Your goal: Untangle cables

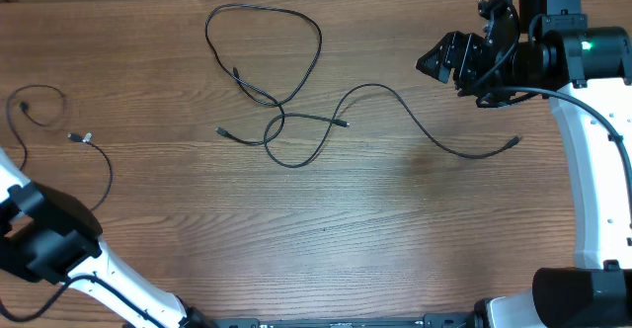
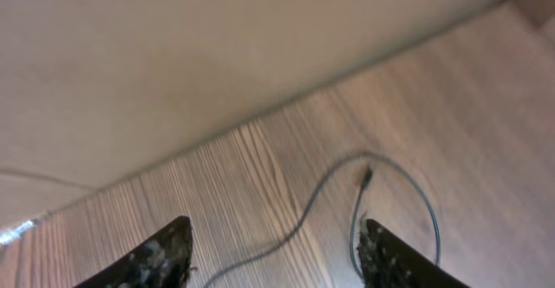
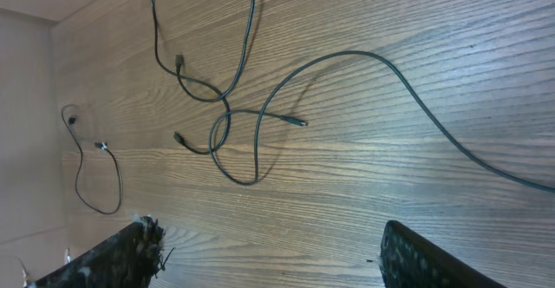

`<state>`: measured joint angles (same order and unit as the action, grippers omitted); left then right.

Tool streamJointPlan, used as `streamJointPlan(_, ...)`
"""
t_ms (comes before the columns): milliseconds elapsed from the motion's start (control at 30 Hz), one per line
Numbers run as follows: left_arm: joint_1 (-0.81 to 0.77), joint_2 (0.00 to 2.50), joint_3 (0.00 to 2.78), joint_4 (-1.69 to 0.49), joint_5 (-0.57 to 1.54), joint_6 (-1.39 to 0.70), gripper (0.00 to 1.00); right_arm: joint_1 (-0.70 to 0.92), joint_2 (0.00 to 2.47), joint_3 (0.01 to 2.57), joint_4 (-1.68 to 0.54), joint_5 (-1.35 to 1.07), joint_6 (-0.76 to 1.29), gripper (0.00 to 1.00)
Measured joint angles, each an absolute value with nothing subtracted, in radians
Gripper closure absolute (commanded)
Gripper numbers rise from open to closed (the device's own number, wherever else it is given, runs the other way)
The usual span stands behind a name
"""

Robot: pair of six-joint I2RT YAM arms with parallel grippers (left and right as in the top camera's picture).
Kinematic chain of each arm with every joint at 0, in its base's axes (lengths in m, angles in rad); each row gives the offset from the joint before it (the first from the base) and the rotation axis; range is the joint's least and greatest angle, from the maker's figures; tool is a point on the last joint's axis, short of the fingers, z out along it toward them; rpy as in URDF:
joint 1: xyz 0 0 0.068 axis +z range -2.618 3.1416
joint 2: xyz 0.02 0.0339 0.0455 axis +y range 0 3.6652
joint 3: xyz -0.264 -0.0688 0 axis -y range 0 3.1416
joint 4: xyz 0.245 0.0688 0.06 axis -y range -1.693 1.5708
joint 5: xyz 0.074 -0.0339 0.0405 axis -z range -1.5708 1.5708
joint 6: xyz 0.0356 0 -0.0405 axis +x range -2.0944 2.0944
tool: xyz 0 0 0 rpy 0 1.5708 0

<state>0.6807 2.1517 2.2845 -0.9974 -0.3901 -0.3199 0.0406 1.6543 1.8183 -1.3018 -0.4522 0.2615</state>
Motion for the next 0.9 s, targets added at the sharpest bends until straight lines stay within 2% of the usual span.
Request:
streamJointPlan(133, 0.672, 2.175, 2.284, -1.006, -0.378, -0.321, 0.36, 0.041, 1.654, 1.818, -1.301, -0.453, 0.262, 0.21)
streamJointPlan(267, 0.635, 2.141, 2.284, -1.05, -0.33, -0.327, 0.41, 0.041, 1.654, 1.818, -1.298, -0.45, 0.262, 0.21)
streamJointPlan(400, 0.55, 2.054, 2.284, -1.151, -0.171, -0.345, 0.45, 0.041, 1.654, 1.818, -1.287, -0.437, 0.262, 0.2)
streamJointPlan(500, 0.451, 1.981, 2.284, -1.179, -0.047, -0.34, 0.44, 0.033, 1.654, 1.818, -1.287, -0.436, 0.262, 0.16)
streamJointPlan(800, 0.046, 1.988, 2.286, -1.211, 0.197, -0.163, 0.33, -0.126, 1.654, 1.818, -1.312, -0.428, 0.249, 0.13)
streamJointPlan(867, -0.044, 2.016, 2.286, -1.198, 0.215, -0.127, 0.29, -0.167, 1.654, 1.818, -1.316, -0.424, 0.246, 0.13)
streamJointPlan(900, -0.088, 2.031, 2.286, -1.187, 0.222, -0.109, 0.21, -0.185, 1.654, 1.818, -1.319, -0.421, 0.244, 0.12)
